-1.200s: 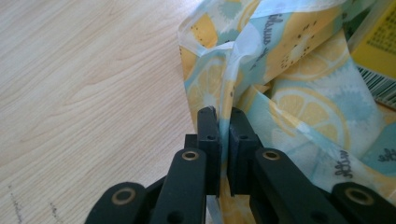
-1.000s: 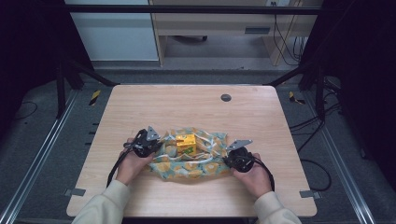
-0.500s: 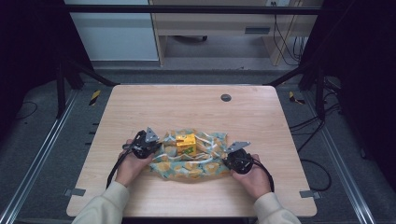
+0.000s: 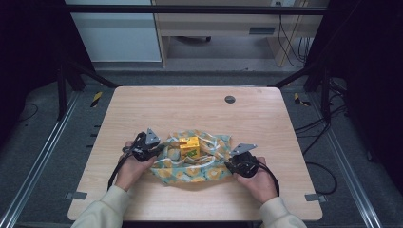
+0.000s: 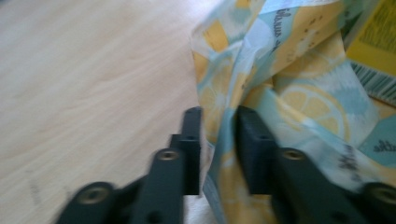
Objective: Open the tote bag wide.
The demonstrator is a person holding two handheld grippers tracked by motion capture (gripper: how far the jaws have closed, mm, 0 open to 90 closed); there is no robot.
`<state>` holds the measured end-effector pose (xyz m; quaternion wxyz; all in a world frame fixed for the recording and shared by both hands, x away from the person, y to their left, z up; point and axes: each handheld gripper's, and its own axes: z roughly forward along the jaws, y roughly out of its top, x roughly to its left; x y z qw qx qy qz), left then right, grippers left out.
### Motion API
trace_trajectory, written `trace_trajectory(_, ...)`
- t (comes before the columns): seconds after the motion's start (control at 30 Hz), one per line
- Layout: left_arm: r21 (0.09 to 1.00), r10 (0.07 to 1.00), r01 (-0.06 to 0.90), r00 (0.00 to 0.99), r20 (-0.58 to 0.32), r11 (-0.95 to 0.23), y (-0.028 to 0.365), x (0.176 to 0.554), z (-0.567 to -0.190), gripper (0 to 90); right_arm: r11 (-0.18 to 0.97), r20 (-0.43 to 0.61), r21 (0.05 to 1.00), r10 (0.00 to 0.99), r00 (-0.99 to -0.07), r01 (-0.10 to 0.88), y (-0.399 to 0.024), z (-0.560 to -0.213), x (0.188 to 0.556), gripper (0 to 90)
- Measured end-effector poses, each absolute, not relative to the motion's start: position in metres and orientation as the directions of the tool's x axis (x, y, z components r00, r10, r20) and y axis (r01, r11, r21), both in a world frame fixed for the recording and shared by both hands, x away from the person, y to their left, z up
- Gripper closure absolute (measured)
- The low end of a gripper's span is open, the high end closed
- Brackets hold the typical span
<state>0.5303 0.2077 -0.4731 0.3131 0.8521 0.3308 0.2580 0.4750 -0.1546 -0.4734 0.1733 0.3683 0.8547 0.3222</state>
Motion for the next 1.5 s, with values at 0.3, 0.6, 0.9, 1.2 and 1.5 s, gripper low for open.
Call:
trace_trajectory(0.3,0.793,0.75,0.342,0.628,0.206,-0.504,0.217,0.517,-0.435,35.5,0.459,-0.093,0.777,0.761,-0.642,0.432,-0.156,-0.433,0.46,23.0)
trace_trajectory(0.6,0.812,0.764,0.369,0.63,0.138,-0.451,0.227,0.502,-0.405,17.9,0.381,-0.117,0.83,0.833,-0.541,0.408,-0.165,-0.394,0.456,8.9)
trace_trajectory(0.9,0.792,0.784,0.41,0.606,0.135,-0.453,0.258,0.484,-0.403,12.8,0.292,-0.069,0.848,0.888,-0.454,0.443,-0.206,-0.388,0.443,6.5)
trace_trajectory(1.2,0.766,0.819,0.472,0.56,0.122,-0.437,0.284,0.484,-0.421,11.2,0.246,-0.03,0.815,0.922,-0.386,0.524,-0.237,-0.417,0.439,6.2)
trace_trajectory(1.5,0.722,0.857,0.557,0.507,0.096,-0.41,0.3,0.498,-0.453,11.0,0.204,0.01,0.766,0.945,-0.328,0.609,-0.243,-0.442,0.455,8.6)
